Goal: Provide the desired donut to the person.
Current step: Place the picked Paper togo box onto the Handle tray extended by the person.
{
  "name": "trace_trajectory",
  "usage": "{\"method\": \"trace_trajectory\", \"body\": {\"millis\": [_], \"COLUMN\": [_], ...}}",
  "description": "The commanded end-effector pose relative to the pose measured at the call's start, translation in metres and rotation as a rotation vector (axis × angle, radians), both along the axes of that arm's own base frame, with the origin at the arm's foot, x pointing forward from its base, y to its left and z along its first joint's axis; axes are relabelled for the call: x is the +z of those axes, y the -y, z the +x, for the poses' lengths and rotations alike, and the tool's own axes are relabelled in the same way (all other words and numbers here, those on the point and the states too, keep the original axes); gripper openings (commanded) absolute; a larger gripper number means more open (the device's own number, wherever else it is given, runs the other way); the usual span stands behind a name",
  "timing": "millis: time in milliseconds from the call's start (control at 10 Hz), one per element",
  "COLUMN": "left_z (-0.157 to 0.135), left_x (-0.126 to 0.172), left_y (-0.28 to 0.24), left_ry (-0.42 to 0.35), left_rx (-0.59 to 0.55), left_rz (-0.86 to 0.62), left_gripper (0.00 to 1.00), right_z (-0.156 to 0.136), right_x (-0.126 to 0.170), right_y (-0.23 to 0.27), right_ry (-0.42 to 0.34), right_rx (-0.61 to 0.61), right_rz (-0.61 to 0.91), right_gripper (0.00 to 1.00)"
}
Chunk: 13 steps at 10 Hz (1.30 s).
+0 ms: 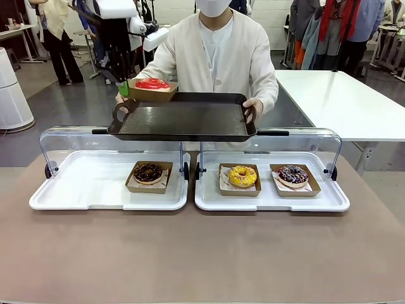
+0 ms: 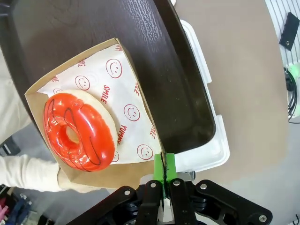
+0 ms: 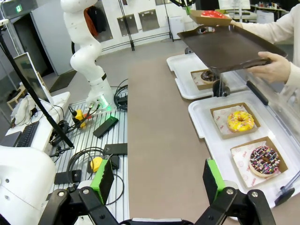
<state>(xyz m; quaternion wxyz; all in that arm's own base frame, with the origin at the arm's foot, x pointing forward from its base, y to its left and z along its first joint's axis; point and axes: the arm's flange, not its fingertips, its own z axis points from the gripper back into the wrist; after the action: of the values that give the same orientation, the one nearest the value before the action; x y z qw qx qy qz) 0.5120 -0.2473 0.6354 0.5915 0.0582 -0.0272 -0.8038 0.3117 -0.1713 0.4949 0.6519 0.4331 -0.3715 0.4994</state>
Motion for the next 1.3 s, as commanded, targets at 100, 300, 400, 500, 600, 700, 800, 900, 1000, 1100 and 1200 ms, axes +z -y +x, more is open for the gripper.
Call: {"method": "trace_trajectory", "body": {"millis": [100, 300, 400, 500, 600, 700, 800, 900, 1000, 1100, 1200], "left_z": [0.009, 0.015, 0.016, 0.018, 0.019, 0.020, 0.021, 0.023, 0.023, 0.023, 0.022], "left_x": [-0.018, -0.035, -0.041, -0.047, -0.054, -0.059, -0.063, -0.066, -0.067, -0.067, -0.066], "left_y": [-0.015, -0.025, -0.028, -0.031, -0.033, -0.035, -0.036, -0.037, -0.038, -0.038, -0.038], "left_ry": [-0.025, -0.049, -0.062, -0.073, -0.083, -0.094, -0.097, -0.101, -0.104, -0.102, -0.102], "left_rx": [0.074, 0.095, 0.104, 0.109, 0.114, 0.120, 0.122, 0.121, 0.112, 0.110, 0.109], "left_rz": [-0.072, -0.101, -0.106, -0.110, -0.110, -0.112, -0.113, -0.121, -0.128, -0.129, -0.131], "left_gripper": [0.01, 0.01, 0.01, 0.01, 0.01, 0.01, 0.01, 0.01, 0.60, 0.60, 1.00], "right_z": [0.000, 0.000, 0.000, 0.000, 0.000, 0.000, 0.000, 0.000, 0.000, 0.000, 0.000], "right_x": [0.000, 0.000, 0.000, 0.000, 0.000, 0.000, 0.000, 0.000, 0.000, 0.000, 0.000], "right_y": [0.001, 0.001, 0.001, 0.001, 0.001, 0.001, 0.001, 0.001, 0.001, 0.001, 0.001], "right_ry": [0.007, 0.007, 0.007, 0.007, 0.007, 0.007, 0.007, 0.007, 0.007, 0.007, 0.007], "right_rx": [0.003, 0.003, 0.003, 0.003, 0.003, 0.003, 0.003, 0.003, 0.003, 0.003, 0.003], "right_rz": [0.010, 0.010, 0.010, 0.010, 0.010, 0.010, 0.010, 0.010, 0.010, 0.010, 0.010], "right_gripper": [1.00, 1.00, 1.00, 1.00, 1.00, 1.00, 1.00, 1.00, 1.00, 1.00, 1.00]}}
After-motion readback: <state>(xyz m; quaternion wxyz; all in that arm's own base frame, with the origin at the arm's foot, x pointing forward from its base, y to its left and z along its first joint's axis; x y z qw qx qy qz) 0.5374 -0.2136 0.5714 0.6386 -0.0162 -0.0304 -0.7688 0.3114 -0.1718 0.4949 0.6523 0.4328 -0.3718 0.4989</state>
